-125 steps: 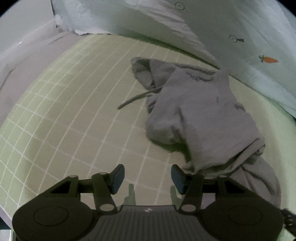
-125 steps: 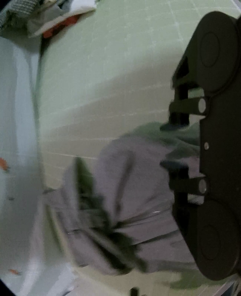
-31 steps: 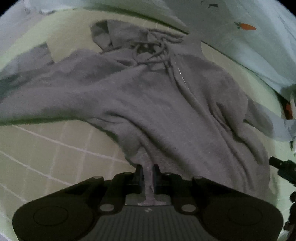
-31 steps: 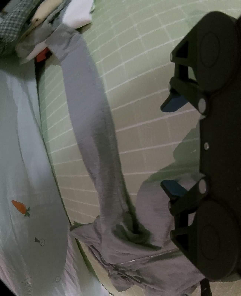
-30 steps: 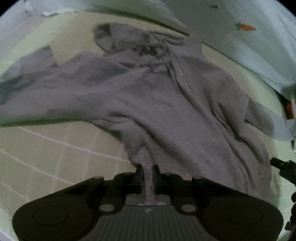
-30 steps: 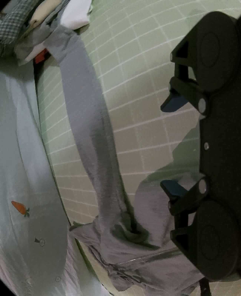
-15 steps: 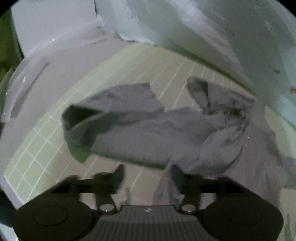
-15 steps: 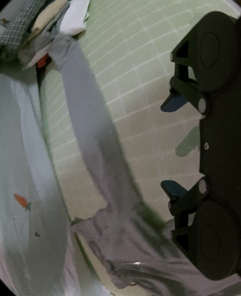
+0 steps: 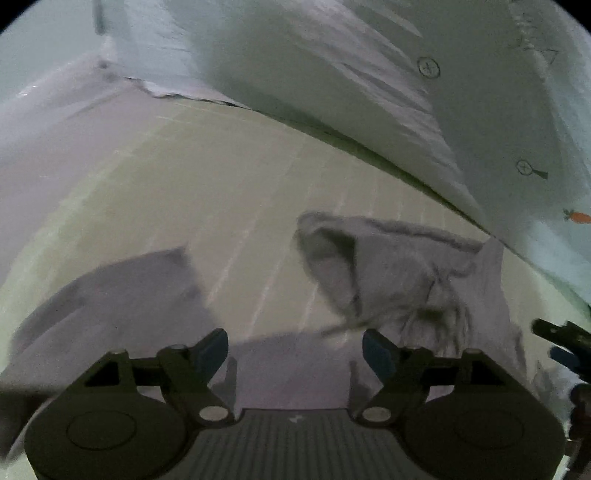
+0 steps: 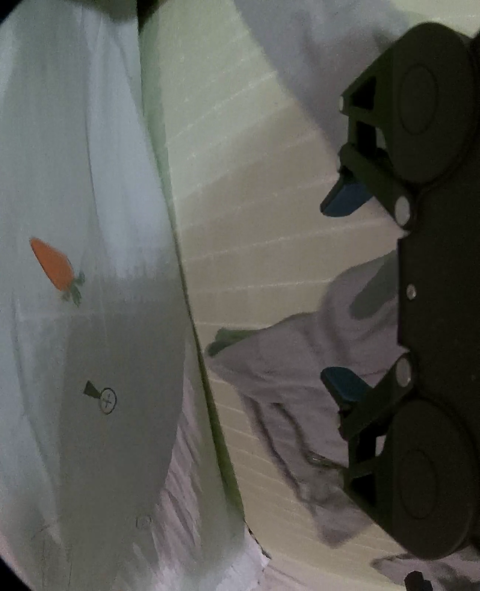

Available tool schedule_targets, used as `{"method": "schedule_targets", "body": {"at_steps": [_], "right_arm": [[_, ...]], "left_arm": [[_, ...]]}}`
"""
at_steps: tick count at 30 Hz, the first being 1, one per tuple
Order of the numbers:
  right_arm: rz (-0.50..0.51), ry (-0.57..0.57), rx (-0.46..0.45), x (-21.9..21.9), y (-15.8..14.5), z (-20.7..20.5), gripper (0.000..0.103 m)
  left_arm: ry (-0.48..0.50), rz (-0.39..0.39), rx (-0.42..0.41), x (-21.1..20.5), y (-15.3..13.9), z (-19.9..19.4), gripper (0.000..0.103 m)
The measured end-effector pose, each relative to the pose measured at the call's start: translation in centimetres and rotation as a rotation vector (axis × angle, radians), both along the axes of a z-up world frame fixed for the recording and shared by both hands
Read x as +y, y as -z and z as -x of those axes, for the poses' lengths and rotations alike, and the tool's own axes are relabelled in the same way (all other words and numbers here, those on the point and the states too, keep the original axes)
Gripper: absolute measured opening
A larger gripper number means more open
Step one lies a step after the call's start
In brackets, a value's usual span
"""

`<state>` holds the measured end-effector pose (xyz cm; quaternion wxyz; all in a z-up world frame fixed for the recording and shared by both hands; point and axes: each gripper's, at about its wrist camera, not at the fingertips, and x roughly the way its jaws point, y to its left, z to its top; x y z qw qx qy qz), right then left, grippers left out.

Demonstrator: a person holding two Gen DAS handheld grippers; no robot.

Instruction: Fold clothes

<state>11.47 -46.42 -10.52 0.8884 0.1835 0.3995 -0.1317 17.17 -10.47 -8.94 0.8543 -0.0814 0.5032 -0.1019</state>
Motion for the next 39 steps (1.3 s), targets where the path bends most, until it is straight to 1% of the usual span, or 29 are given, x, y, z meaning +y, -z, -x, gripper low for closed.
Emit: {"method": "schedule_targets", "body": {"at_steps": [3,5,6,7,8,9,10,11,12,13,14,15,16,18,20,22,24,26,28,29,30,31,32,33,35,36,37,38,39], "right_arm": [[-0.007,-0.027,0.018,0.1,1.4,-3.6,0.089],[-0.007,-0.058,0.041,0.5,2.3,-5.2,0.089],[-0.004,-0.074,0.051,0.8,2.7,-6.0,0.089],[0.000,-0.090,0.062,1.2,3.2,-6.8,0.090],[0.032,-0.108,0.064,1.7,3.3,-7.1,0.089],[0.064,-0.125,0.067,2.2,3.5,-7.5,0.089],[0.094,-0.156,0.073,2.6,3.5,-7.8,0.087],[0.120,-0.190,0.069,3.1,3.5,-7.9,0.075],[0.137,-0.232,0.058,3.4,3.3,-7.9,0.049],[0.153,-0.274,0.046,3.8,3.1,-7.8,0.028],[0.114,-0.314,0.041,3.9,2.8,-7.7,0.007],[0.087,-0.306,0.034,3.7,2.4,-7.3,0.006],[0.086,-0.289,0.013,3.6,1.7,-6.7,0.006],[0.044,-0.231,-0.051,2.7,-0.7,-3.6,0.006],[0.001,-0.173,-0.115,1.8,-3.1,-0.4,0.006],[0.004,-0.162,-0.104,1.8,-3.7,3.8,0.006],[0.007,-0.152,-0.092,1.7,-4.4,8.0,0.006],[-0.002,-0.176,0.021,2.3,-1.9,10.9,0.005],[-0.038,-0.139,0.123,2.2,0.3,12.8,0.005],[-0.056,-0.120,0.174,2.2,1.5,13.8,0.009],[-0.083,-0.079,0.152,1.6,1.2,14.3,0.016],[-0.110,-0.036,0.128,1.0,0.8,14.7,0.023],[-0.136,0.006,0.104,0.3,0.5,15.2,0.038],[-0.130,0.050,0.062,-0.4,-0.4,15.4,0.045],[-0.117,0.108,-0.003,-1.6,-1.9,15.1,0.049],[-0.129,0.120,-0.036,-2.0,-2.3,14.7,0.057],[-0.142,0.132,-0.068,-2.4,-2.8,14.2,0.061],[-0.156,0.133,-0.080,-2.6,-2.8,13.6,0.067],[-0.171,0.134,-0.090,-2.8,-2.8,12.9,0.070]], "left_arm": [[0.057,0.003,0.015,-2.3,1.3,-3.2,0.081],[0.066,0.037,0.028,-3.0,1.9,-4.3,0.079],[0.070,0.053,0.035,-3.3,2.2,-4.8,0.071],[0.075,0.070,0.042,-3.7,2.5,-5.4,0.051],[0.079,0.086,0.049,-4.0,2.8,-5.9,0.040],[0.083,0.103,0.055,-4.4,3.1,-6.5,0.012],[0.087,0.119,0.060,-4.7,3.4,-6.9,0.002],[0.085,0.130,0.055,-4.9,3.5,-7.0,0.002],[0.082,0.131,0.046,-5.0,3.4,-6.9,0.001],[0.080,0.133,0.036,-5.2,3.1,-6.8,0.000],[0.086,0.141,0.018,-5.3,2.5,-6.3,0.000],[0.093,0.149,0.001,-5.3,1.7,-5.8,0.000],[0.107,0.156,-0.020,-5.1,0.6,-4.9,0.000],[0.134,0.171,-0.060,-4.8,-1.5,-3.1,0.000],[0.141,0.201,-0.063,-4.0,-3.0,-0.5,0.000],[0.161,0.198,-0.042,-3.2,-3.2,2.6,0.000],[0.176,0.170,0.020,-3.0,-1.9,5.2,0.001],[0.176,0.151,0.034,-3.1,-1.5,6.1,0.001],[0.176,0.132,0.048,-3.1,-1.1,6.9,0.002],[0.177,0.122,0.055,-3.1,-0.9,7.3,0.004],[0.177,0.112,0.062,-3.2,-0.7,7.7,0.011],[0.177,0.103,0.069,-3.2,-0.5,8.1,0.024],[0.177,0.093,0.076,-3.2,-0.3,8.6,0.030],[0.177,0.086,0.079,-3.2,-0.2,8.9,0.035],[0.171,0.098,0.037,-3.2,-1.4,8.1,0.040],[0.169,0.103,0.021,-3.4,-1.7,7.5,0.048],[0.167,0.107,0.006,-3.5,-2.0,6.9,0.057],[0.166,0.109,-0.001,-3.9,-2.2,6.0,0.061],[0.168,0.104,-0.005,-4.3,-2.4,5.6,0.064]]}}
